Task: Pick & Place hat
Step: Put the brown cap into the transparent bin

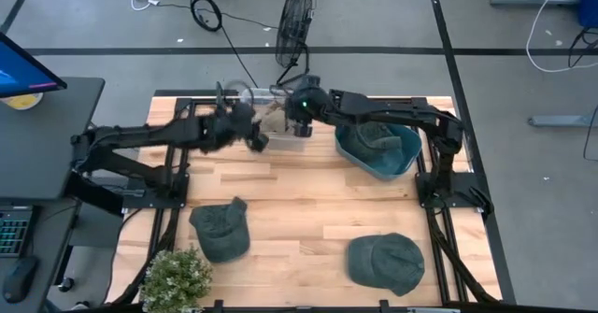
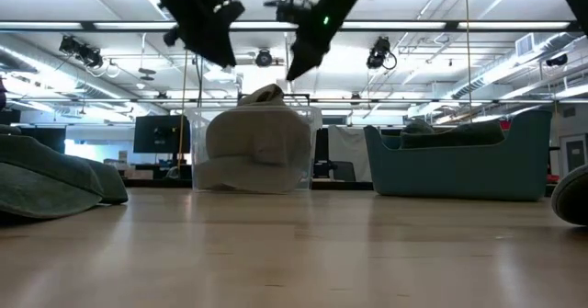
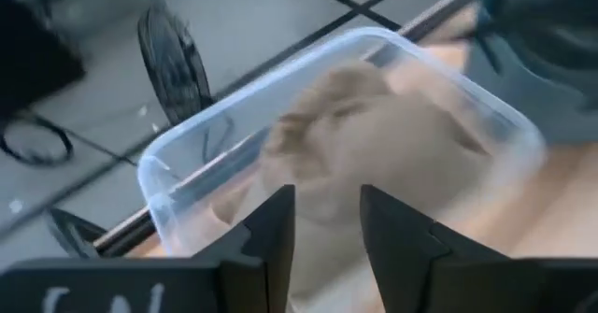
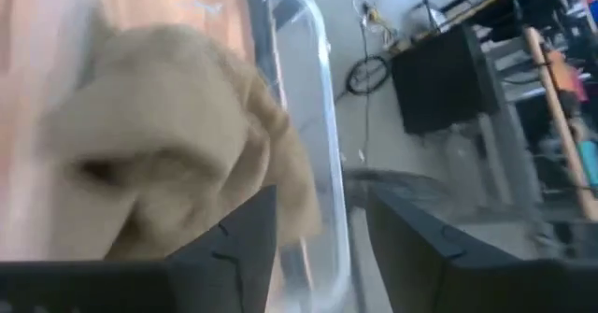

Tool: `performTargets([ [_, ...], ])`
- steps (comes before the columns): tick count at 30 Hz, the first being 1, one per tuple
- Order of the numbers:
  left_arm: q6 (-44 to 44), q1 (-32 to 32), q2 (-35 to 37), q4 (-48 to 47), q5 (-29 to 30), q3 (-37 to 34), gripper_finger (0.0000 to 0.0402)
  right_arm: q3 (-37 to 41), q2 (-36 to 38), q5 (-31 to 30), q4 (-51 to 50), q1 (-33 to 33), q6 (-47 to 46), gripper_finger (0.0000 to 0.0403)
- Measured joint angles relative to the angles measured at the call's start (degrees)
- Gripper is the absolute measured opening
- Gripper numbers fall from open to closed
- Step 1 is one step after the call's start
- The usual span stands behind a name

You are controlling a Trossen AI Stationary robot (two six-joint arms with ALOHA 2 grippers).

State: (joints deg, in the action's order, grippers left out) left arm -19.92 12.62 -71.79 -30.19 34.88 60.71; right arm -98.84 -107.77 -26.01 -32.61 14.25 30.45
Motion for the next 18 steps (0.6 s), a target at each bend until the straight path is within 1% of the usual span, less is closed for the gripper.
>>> performTargets([
  [3,0.7,8.2,-2.1,1.4,-8.9,0.0,0.0108,-2.1,1.9,-6.7,-5.4,-4.2,0.1,0.0149],
  [7,4.4,15.6,-6.8,7.2,-20.5,0.0,0.0075,-2.5,5.3,-17.0,-10.7,-9.3,0.1,0.0106],
  [9,6.4,17.8,-9.8,11.6,-26.9,0.0,0.0055,-2.5,7.5,-19.7,-14.7,-11.3,-2.5,0.0071],
  [11,8.3,19.0,-12.4,14.7,-32.1,0.0,0.0033,-2.6,9.7,-20.0,-18.3,-13.1,-7.0,0.003],
  [13,8.9,19.4,-14.9,17.6,-34.6,0.0,0.0011,-2.6,11.4,-19.5,-23.3,-14.7,-12.2,0.0009],
  [16,9.1,19.5,-18.4,17.4,-36.0,0.1,0.0005,-2.6,13.4,-19.4,-29.9,-16.5,-21.1,0.0016],
  [18,9.0,19.9,-20.7,15.9,-36.2,0.1,0.0006,-2.6,14.3,-19.4,-33.1,-17.4,-26.3,0.0011],
])
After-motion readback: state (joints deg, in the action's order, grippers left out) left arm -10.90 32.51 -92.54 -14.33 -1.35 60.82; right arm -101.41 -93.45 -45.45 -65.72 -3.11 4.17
